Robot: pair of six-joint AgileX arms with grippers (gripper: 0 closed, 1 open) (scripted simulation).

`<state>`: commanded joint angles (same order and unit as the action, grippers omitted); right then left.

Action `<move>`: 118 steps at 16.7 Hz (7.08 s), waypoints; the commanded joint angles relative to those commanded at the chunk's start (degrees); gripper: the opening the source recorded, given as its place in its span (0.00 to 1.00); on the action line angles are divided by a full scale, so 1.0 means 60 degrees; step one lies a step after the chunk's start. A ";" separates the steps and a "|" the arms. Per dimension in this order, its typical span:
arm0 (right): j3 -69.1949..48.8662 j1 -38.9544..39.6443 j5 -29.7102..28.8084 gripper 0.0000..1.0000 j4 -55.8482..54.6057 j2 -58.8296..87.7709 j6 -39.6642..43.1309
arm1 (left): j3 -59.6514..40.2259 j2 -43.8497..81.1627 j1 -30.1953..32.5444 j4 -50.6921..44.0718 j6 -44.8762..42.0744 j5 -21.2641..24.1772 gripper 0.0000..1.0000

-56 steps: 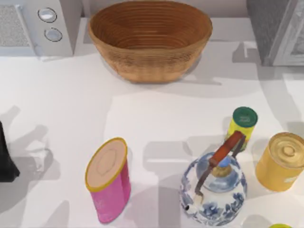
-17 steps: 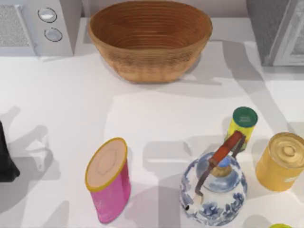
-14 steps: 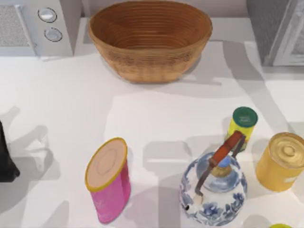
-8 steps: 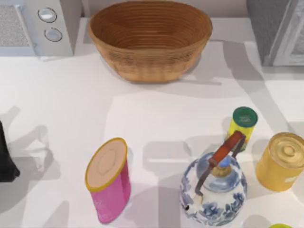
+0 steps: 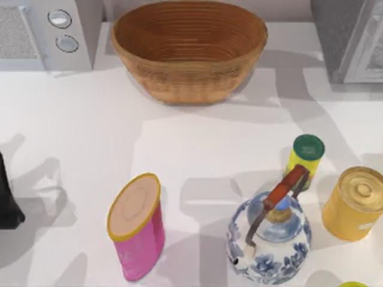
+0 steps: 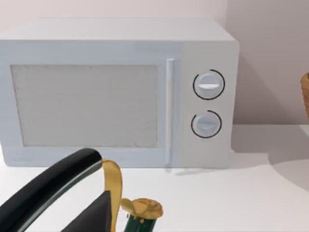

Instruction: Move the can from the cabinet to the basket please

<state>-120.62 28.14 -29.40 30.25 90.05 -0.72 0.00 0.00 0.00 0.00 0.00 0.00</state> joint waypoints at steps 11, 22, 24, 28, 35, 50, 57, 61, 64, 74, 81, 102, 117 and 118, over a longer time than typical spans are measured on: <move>0.0123 0.1791 -0.1789 0.00 0.1892 -0.1901 -0.0034 | 0.0000 0.0000 0.0000 0.0000 0.0000 0.0000 1.00; 0.4975 0.0187 -0.0209 0.00 0.0229 -0.5057 0.0057 | 0.0000 0.0000 0.0000 0.0000 0.0000 0.0000 1.00; 0.6580 -0.0334 0.0329 0.00 -0.0329 -0.6110 0.0069 | 0.0000 0.0000 0.0000 0.0000 0.0000 0.0000 1.00; 1.0185 -0.1495 0.1541 0.00 -0.1580 -0.8473 0.0084 | 0.0000 0.0000 0.0000 0.0000 0.0000 0.0000 1.00; 1.6659 -0.3493 0.3642 0.00 -0.3747 -1.2561 0.0103 | 0.0000 0.0000 0.0000 0.0000 0.0000 0.0000 1.00; 2.0069 -0.4619 0.4851 0.00 -0.5057 -1.4841 0.0100 | 0.0000 0.0000 0.0000 0.0000 0.0000 0.0000 1.00; 1.7030 -0.3314 0.3534 0.00 -0.6077 -1.1364 0.0057 | 0.0000 0.0000 0.0000 0.0000 0.0000 0.0000 1.00; 1.4158 -0.2089 0.2255 0.00 -0.6953 -0.7580 0.0038 | 0.0000 0.0000 0.0000 0.0000 0.0000 0.0000 1.00; 1.1797 -0.1082 0.1197 0.00 -0.7660 -0.4366 0.0024 | 0.0000 0.0000 0.0000 0.0000 0.0000 0.0000 1.00; 0.5143 0.1725 -0.1727 0.00 -0.9672 0.4759 -0.0042 | 0.0000 0.0000 0.0000 0.0000 0.0000 0.0000 1.00; 0.3945 0.2245 -0.2260 0.00 -1.0063 0.6316 -0.0064 | 0.0000 0.0000 0.0000 0.0000 0.0000 0.0000 1.00; 0.3035 0.1959 -0.1984 0.60 -0.9938 0.7086 -0.0048 | 0.0000 0.0000 0.0000 0.0000 0.0000 0.0000 1.00; 0.3035 0.1959 -0.1984 1.00 -0.9938 0.7086 -0.0048 | 0.0000 0.0000 0.0000 0.0000 0.0000 0.0000 1.00; 0.3035 0.1959 -0.1984 1.00 -0.9938 0.7086 -0.0048 | 0.0000 0.0000 0.0000 0.0000 0.0000 0.0000 1.00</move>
<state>-102.41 39.89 -41.31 -29.38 132.56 -1.01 0.00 0.00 0.00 0.00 0.00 0.00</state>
